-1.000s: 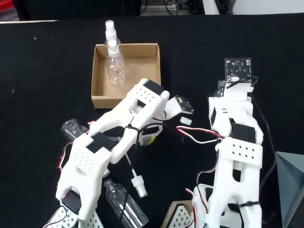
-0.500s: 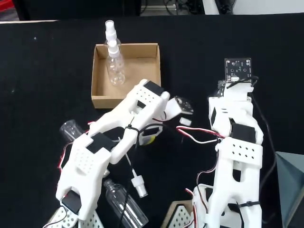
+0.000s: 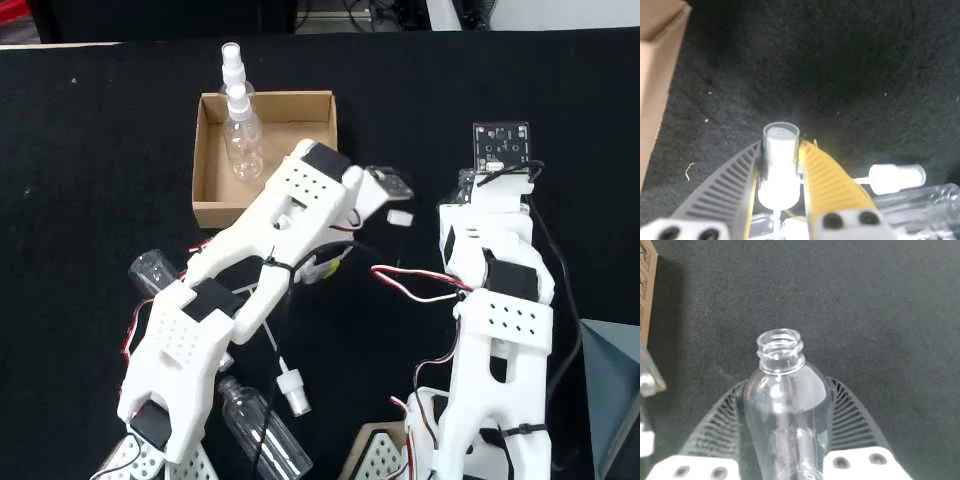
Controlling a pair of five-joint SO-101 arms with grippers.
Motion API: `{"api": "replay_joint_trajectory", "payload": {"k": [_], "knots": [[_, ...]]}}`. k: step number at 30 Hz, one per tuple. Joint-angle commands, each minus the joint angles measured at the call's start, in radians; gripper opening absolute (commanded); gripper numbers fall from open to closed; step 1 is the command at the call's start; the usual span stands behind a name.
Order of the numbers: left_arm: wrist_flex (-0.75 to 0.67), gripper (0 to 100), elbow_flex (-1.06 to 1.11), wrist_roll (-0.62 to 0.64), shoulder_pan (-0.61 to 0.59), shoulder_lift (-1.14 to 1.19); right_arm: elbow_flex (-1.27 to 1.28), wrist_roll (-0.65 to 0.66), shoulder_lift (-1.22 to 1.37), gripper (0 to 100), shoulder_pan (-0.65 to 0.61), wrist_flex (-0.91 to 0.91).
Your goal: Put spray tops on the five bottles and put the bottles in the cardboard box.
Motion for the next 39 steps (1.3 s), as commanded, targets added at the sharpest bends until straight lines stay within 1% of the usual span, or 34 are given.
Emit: {"api": "replay_joint_trajectory", "payload": {"k": [1, 6, 13, 21, 29, 33, 35, 39], "knots": [[0.015, 3, -0.107, 0.107, -0.018, -0.029, -0.024, -0.002, -0.036, 3.8, 0.021, -0.032], [0.015, 3, -0.120, 0.155, -0.018, -0.055, -0.024, -0.002, -0.036, 3.6, 0.021, -0.032], [0.003, 3, -0.056, 0.212, -0.025, -0.195, -0.024, -0.002, -0.036, 3.6, 0.021, -0.032], [-0.124, 3, 0.105, 0.290, -0.058, -0.362, -0.024, -0.003, -0.044, 3.6, 0.021, -0.011], [-0.233, 3, 0.268, 0.290, -0.062, -0.540, -0.030, -0.003, -0.044, 3.6, 0.014, -0.011], [-0.255, 3, 0.309, 0.290, -0.062, -0.597, -0.031, -0.003, -0.045, 3.6, 0.014, -0.008], [-0.253, 3, 0.312, 0.322, -0.062, -0.621, -0.036, -0.003, -0.047, 3.6, 0.014, 0.011], [-0.253, 3, 0.312, 0.445, -0.074, -0.661, -0.044, -0.003, -0.108, 3.6, -0.018, 0.068]]}}
